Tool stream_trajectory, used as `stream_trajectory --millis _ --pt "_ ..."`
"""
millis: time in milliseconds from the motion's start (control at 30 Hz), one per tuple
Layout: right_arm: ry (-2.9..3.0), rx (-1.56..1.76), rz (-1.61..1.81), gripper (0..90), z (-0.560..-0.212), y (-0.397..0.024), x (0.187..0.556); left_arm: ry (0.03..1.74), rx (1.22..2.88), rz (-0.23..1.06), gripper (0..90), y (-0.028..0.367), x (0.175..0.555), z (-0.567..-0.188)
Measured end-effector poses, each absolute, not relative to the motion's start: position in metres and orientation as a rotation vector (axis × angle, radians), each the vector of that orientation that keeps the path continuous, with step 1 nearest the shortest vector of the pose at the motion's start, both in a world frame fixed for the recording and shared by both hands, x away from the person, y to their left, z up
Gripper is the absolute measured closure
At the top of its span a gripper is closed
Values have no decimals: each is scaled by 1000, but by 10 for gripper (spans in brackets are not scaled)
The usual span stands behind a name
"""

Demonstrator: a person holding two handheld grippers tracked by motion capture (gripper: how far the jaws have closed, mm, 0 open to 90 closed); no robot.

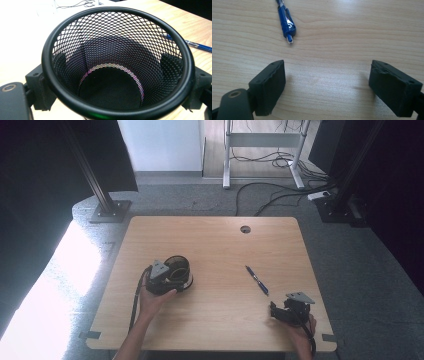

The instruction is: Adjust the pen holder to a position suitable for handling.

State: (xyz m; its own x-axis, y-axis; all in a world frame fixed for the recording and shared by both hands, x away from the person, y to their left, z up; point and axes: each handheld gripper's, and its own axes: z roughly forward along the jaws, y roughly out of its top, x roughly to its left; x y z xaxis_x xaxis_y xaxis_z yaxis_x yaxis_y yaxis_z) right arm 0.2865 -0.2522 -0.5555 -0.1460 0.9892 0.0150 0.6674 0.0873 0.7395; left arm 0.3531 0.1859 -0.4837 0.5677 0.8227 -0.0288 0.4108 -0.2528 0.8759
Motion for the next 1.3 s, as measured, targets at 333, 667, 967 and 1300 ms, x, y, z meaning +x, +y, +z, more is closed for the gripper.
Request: stream_trajectory --millis 333,667,967,1300 --pt "1859 1635 838 134 -555 -253 287 992 1862 520 97 176 348 -481" --pt "1858 1637 839 136 -555 -253 287 975 1873 502 97 165 346 -481" --pt "1858 1635 839 137 -555 -253 287 945 1864 492 97 152 340 -477" --pt "1857 1635 838 138 -555 -253 287 912 1889 443 97 131 341 -480"
